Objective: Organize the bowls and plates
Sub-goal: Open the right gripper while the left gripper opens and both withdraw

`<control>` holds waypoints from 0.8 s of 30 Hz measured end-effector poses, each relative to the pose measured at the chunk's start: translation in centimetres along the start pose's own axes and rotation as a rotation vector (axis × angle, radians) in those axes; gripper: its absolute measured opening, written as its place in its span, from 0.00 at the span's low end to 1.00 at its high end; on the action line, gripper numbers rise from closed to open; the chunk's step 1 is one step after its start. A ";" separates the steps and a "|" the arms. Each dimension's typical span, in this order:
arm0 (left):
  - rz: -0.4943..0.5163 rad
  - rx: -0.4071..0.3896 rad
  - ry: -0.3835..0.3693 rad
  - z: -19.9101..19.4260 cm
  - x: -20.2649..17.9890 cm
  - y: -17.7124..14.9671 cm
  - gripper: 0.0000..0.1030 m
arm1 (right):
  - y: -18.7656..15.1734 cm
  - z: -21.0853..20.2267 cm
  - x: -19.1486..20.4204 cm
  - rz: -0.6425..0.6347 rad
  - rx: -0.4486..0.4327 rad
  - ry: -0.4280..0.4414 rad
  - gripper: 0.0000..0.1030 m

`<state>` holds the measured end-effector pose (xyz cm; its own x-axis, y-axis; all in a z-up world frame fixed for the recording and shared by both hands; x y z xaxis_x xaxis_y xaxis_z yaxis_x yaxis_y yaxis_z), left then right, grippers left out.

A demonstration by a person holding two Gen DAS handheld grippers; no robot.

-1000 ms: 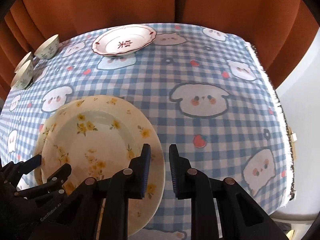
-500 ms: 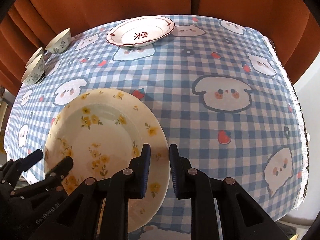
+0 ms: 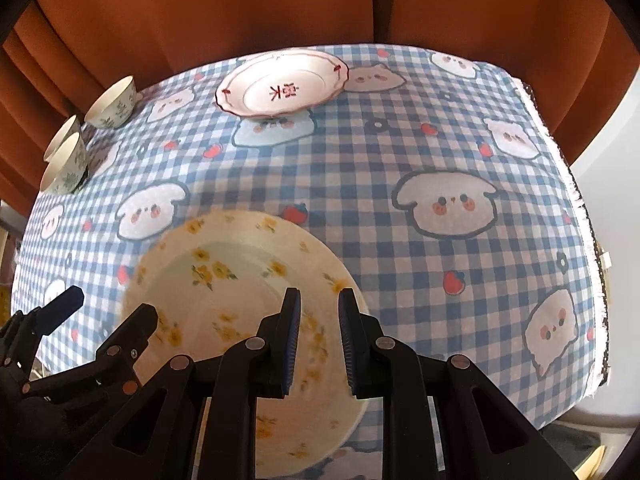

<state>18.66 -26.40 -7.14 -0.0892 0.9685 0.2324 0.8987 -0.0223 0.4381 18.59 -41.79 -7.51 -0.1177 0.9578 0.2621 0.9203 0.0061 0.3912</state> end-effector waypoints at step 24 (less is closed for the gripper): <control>0.049 -0.135 -0.015 5.1 0.5 13.3 0.91 | 13.3 2.5 2.3 0.044 -0.153 -0.042 0.23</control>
<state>32.73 -24.99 -5.61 -0.0399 0.9689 0.2440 0.8359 -0.1014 0.5395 31.44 -38.82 -3.88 -0.0602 0.9675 0.2457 0.8564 -0.0764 0.5106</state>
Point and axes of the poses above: each gripper's, at about its wrist camera, not at the fingertips, and z roughly the way its jaws point, x to its left, y to its top, the point moved 3 cm from there along z, roughly the way its jaws point, and after that the axes turned 14 degrees about y, right-handed, at the moved point
